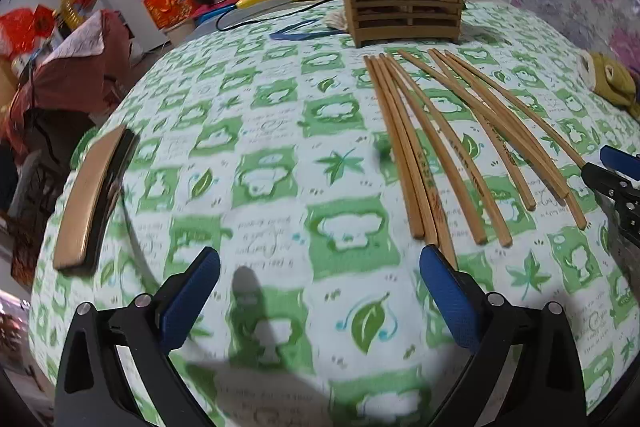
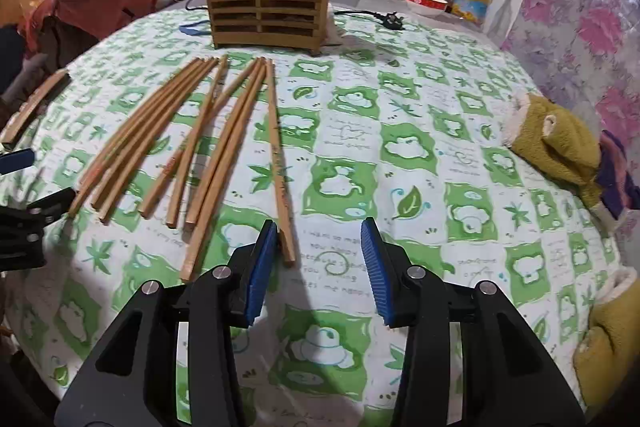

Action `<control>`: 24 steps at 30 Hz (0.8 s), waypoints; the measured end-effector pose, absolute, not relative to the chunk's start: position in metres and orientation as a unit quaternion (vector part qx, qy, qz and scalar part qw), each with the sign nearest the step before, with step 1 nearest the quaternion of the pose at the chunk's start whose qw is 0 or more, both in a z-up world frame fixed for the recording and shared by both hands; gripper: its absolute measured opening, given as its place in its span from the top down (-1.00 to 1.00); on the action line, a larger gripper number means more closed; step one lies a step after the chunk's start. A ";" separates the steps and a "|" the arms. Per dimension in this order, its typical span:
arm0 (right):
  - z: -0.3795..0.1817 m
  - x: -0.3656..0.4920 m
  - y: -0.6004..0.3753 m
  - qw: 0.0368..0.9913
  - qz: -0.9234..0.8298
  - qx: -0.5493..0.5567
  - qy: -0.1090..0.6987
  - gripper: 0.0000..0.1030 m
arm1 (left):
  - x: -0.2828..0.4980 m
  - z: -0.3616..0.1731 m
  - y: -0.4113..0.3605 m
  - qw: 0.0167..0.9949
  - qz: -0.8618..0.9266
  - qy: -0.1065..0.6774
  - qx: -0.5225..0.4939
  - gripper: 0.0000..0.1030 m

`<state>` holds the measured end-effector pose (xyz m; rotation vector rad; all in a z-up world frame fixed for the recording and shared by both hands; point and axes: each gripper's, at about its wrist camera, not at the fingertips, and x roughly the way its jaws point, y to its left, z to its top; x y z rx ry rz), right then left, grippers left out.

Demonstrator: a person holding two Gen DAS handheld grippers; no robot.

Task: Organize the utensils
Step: 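Lower the right tool onto a wooden chopstick and close it while the left tool grasps another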

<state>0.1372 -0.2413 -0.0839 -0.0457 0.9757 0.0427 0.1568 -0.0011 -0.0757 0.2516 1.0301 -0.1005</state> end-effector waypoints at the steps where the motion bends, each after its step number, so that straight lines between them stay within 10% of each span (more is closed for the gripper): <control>1: -0.083 0.137 -0.241 0.884 0.023 -0.022 0.467 0.12 | 0.158 -0.076 -0.002 0.861 -0.049 0.491 0.122 -0.90; 17: -0.084 0.138 -0.239 0.882 0.043 -0.013 0.468 0.13 | 0.177 -0.077 0.010 0.859 -0.073 0.500 0.086 -0.85; 24: -0.086 0.138 -0.238 0.880 0.055 -0.010 0.471 0.49 | 0.166 -0.074 -0.007 0.862 -0.140 0.480 0.087 0.28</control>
